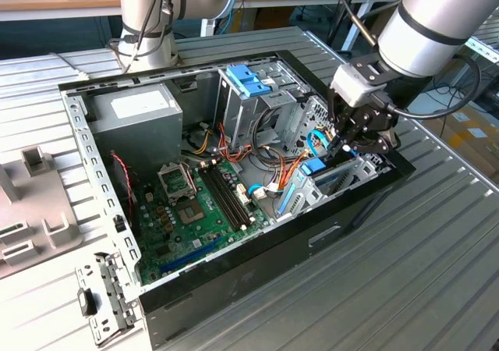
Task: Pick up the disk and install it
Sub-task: 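Insert the second disk wire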
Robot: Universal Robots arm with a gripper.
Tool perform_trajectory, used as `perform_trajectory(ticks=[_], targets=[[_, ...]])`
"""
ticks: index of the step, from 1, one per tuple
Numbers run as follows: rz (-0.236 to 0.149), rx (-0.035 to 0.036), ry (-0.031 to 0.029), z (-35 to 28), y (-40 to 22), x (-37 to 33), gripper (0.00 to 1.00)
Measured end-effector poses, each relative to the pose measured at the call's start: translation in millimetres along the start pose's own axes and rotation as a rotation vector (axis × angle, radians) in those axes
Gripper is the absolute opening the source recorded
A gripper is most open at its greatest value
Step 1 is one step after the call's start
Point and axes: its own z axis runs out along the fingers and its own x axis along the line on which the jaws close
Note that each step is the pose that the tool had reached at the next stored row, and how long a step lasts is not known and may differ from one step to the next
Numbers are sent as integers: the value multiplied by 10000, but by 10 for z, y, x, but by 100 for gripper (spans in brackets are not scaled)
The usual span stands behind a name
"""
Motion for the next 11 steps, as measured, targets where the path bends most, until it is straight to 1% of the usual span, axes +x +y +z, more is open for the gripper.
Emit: perform_trajectory(ticks=[4,6,9,11], targets=[[0,0,-3,2,0,0,17],[0,0,-4,3,0,0,30],[0,0,-1,1,0,0,30],[0,0,-2,-31,-2,-3,30]])
